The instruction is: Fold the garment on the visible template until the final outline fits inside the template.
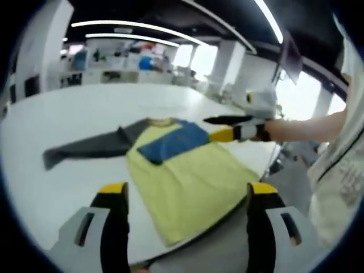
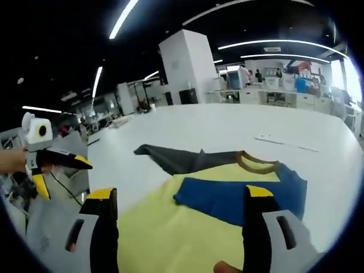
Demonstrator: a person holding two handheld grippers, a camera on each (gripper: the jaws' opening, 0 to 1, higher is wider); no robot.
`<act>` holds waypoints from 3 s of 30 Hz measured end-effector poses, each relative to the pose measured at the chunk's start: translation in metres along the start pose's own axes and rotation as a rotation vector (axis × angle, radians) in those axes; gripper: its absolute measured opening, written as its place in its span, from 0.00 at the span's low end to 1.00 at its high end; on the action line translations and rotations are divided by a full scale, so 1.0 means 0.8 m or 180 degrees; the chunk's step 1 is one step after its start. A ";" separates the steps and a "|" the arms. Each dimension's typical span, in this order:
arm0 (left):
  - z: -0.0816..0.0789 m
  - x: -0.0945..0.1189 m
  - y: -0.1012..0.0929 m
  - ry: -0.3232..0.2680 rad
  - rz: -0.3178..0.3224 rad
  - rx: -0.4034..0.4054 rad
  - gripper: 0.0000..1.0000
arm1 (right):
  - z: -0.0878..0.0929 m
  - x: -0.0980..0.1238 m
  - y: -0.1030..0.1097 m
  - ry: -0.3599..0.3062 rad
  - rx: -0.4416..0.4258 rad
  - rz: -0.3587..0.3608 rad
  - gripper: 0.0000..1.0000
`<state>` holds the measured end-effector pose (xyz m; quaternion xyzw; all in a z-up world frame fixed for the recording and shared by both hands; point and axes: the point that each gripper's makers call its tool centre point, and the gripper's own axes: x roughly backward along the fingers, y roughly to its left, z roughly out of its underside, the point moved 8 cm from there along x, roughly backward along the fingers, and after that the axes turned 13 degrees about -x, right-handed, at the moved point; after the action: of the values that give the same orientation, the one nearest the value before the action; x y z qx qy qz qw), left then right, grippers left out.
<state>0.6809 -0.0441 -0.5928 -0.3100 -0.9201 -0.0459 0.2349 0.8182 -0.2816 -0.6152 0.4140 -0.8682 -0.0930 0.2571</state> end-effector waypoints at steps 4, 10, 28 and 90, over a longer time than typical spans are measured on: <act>-0.004 -0.005 -0.002 0.0002 0.0045 -0.0050 0.81 | 0.005 0.034 -0.005 -0.0069 -0.0091 0.0114 0.92; -0.008 -0.009 -0.002 0.0014 0.0091 -0.0102 0.81 | 0.015 0.076 -0.017 -0.0039 -0.0102 0.0247 0.94; -0.010 -0.019 -0.009 0.0018 0.0182 -0.0094 0.80 | 0.034 0.169 -0.001 0.0000 -0.0107 0.0512 0.91; 0.108 -0.028 0.357 -0.1118 -0.2030 0.3419 0.70 | 0.037 0.216 0.021 0.0090 -0.0052 0.0743 0.80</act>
<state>0.8306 0.1928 -0.6970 0.1362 -0.8866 0.4046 0.1780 0.7004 -0.4046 -0.5703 0.3092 -0.9061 -0.0637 0.2817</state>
